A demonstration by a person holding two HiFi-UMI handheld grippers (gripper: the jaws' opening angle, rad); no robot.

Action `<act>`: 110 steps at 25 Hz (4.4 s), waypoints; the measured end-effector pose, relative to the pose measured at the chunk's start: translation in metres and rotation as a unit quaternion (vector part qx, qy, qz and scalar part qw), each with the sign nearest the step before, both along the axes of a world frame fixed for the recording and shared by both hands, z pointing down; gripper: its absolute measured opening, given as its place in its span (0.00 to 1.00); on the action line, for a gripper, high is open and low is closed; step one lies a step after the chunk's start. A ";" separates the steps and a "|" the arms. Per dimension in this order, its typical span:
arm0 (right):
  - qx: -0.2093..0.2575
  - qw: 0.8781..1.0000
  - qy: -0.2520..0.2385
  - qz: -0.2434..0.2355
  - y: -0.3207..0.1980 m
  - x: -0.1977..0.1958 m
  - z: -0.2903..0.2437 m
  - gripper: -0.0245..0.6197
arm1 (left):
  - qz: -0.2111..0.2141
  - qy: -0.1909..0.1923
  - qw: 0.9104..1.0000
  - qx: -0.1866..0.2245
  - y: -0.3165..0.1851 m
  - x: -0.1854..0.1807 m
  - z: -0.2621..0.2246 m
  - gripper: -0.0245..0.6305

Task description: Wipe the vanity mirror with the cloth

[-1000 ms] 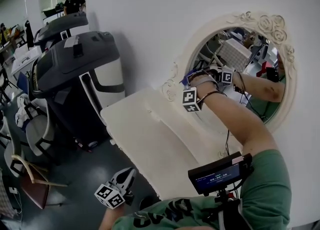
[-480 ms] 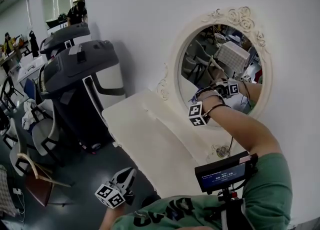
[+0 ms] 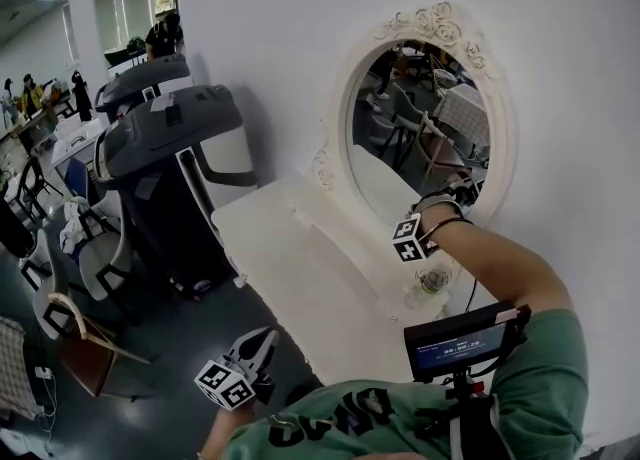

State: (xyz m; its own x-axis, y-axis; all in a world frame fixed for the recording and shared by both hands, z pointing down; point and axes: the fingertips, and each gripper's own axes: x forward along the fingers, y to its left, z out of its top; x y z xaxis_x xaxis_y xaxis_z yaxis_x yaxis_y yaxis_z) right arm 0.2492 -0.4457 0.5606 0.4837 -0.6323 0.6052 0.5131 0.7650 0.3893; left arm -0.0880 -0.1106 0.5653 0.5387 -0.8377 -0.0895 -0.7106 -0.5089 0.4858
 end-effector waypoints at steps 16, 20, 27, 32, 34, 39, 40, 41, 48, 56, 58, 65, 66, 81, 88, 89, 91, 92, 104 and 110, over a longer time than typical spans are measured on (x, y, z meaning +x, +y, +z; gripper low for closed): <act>0.010 0.992 -0.084 -0.089 -0.050 -0.115 0.004 0.15 | -0.016 0.008 1.000 -0.024 -0.006 -0.029 0.022 0.05; 0.068 0.979 -0.111 -0.157 -0.116 -0.183 0.004 0.15 | -0.015 0.008 0.999 -0.029 -0.033 -0.061 0.030 0.05; 0.137 0.965 -0.107 -0.196 -0.209 -0.243 0.008 0.15 | -0.012 0.017 0.998 -0.058 -0.073 -0.103 0.056 0.05; 0.130 0.969 -0.096 -0.184 -0.228 -0.252 0.022 0.15 | -0.007 0.022 0.997 -0.069 -0.095 -0.116 0.069 0.05; 0.123 0.970 -0.104 -0.184 -0.230 -0.253 0.023 0.15 | -0.003 0.023 0.997 -0.070 -0.106 -0.117 0.073 0.05; 0.105 0.975 -0.108 -0.166 -0.222 -0.244 0.035 0.15 | 0.018 0.025 0.997 -0.064 -0.118 -0.101 0.070 0.05; 0.094 0.977 -0.103 -0.161 -0.217 -0.239 0.041 0.15 | 0.019 0.025 0.998 -0.062 -0.119 -0.098 0.067 0.05; 0.080 0.980 -0.097 -0.155 -0.210 -0.233 0.050 0.15 | 0.020 0.025 0.998 -0.061 -0.118 -0.096 0.064 0.05; -0.011 0.991 -0.067 -0.114 -0.135 -0.155 0.136 0.15 | -0.001 0.013 0.998 -0.068 -0.088 -0.091 0.059 0.05; -0.063 0.994 -0.084 -0.030 -0.051 -0.067 0.133 0.15 | -0.011 -0.009 0.999 -0.040 -0.034 -0.032 0.024 0.05; -0.068 0.994 -0.085 -0.010 -0.031 -0.048 0.116 0.15 | -0.009 -0.014 0.999 -0.029 -0.016 -0.008 0.009 0.05; -0.039 0.996 -0.081 0.018 0.016 0.001 0.049 0.15 | -0.018 -0.034 0.999 0.015 0.038 0.056 -0.038 0.05; -0.031 0.996 -0.083 0.009 0.018 0.003 0.043 0.15 | -0.020 -0.036 0.999 0.020 0.042 0.061 -0.042 0.05; -0.012 0.789 -0.614 -0.023 0.192 -0.021 -0.063 0.15 | 0.113 -0.072 0.987 0.085 -0.026 0.139 -0.098 0.05; -0.058 0.579 -0.802 0.135 0.271 0.021 -0.026 0.15 | 0.208 -0.071 0.973 0.074 -0.045 0.211 -0.103 0.05; -0.056 0.546 -0.822 0.152 0.277 0.027 -0.022 0.15 | 0.220 -0.073 0.970 0.070 -0.045 0.221 -0.101 0.05; -0.048 0.487 -0.853 0.179 0.281 0.038 -0.020 0.15 | 0.239 -0.079 0.966 0.065 -0.045 0.236 -0.098 0.05; -0.043 0.467 -0.863 0.188 0.280 0.044 -0.020 0.15 | 0.246 -0.083 0.964 0.063 -0.047 0.242 -0.097 0.05; -0.015 0.470 -0.870 0.150 0.258 0.042 -0.040 0.15 | 0.237 -0.085 0.966 0.056 -0.063 0.239 -0.091 0.05; -0.019 0.485 -0.863 0.143 0.260 0.038 -0.039 0.15 | 0.225 -0.081 0.970 0.048 -0.059 0.232 -0.086 0.05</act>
